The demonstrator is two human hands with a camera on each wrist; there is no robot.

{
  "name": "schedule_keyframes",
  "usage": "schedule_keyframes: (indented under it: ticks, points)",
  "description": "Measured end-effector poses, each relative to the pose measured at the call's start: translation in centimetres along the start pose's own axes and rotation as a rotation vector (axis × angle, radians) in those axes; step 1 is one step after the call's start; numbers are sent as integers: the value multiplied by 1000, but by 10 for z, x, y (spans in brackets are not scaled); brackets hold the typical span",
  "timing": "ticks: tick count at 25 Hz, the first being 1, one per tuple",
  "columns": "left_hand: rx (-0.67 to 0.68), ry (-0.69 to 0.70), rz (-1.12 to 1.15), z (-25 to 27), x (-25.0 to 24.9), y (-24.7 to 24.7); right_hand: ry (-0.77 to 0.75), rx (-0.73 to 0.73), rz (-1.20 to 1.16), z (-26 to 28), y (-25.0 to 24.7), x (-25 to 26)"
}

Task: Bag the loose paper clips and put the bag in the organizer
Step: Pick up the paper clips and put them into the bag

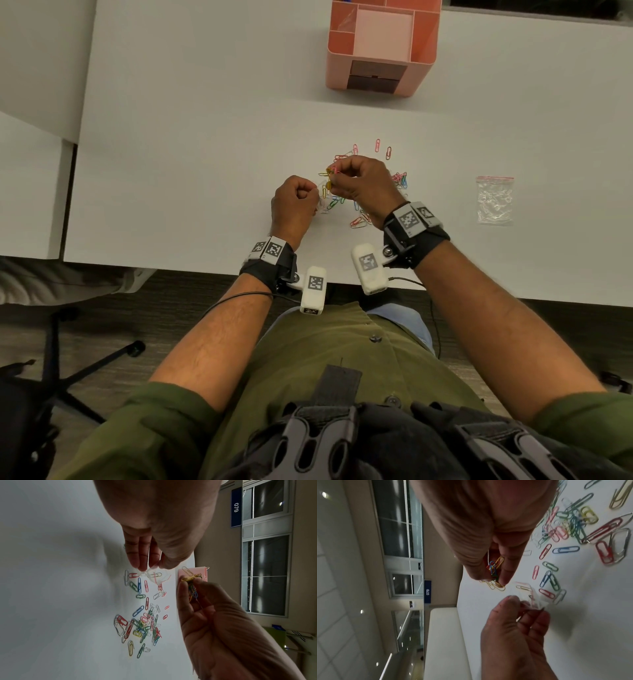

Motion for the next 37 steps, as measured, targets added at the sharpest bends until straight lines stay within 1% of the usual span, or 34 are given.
schedule_keyframes:
  ticks: [3, 5, 9, 13, 17, 19, 22, 25, 27, 31, 34, 37]
  points:
    - [-5, 6, 1, -1, 0, -2, -125, -32, 225, 1, 8, -7]
    - [-16, 5, 0, -2, 0, -4, -111, -28, 302, 3, 11, -12]
    - [-26, 7, -7, -3, 1, -4, -5, -36, 265, 4, 10, -18]
    - [-19, 23, -20, -1, -1, -2, 11, -63, 313, 2, 12, -17]
    - [-11, 26, -12, 0, 0, 0, 42, -78, 289, 1, 17, -14]
    - [-5, 22, -4, 1, 1, 1, 15, -69, 338, 2, 17, -11]
    - [-8, 11, 19, 1, 0, 0, -60, -22, 493, 6, 18, -7]
    - [-7, 9, 22, 1, -1, -1, -115, 3, 586, 9, 19, -3]
    - [-6, 9, 15, 2, -1, -2, -152, -3, 604, 8, 19, -2]
    - [-15, 14, 11, 3, -3, -4, -140, -89, 484, 7, 11, -1]
    - [-16, 8, 17, 5, -7, -7, -174, -143, 564, 7, 7, -1]
    - [-1, 34, 51, 8, -13, -12, -151, -99, 648, 9, 10, -2]
Point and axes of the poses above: each hand's wrist, its own z-axis away from the middle knuckle, its own y-axis out of the palm, x = y × z, the point moved 2 cm from there along -z, towards the middle knuckle, and after that the axes turned 10 degrees about -x, right-handed, at the moved point
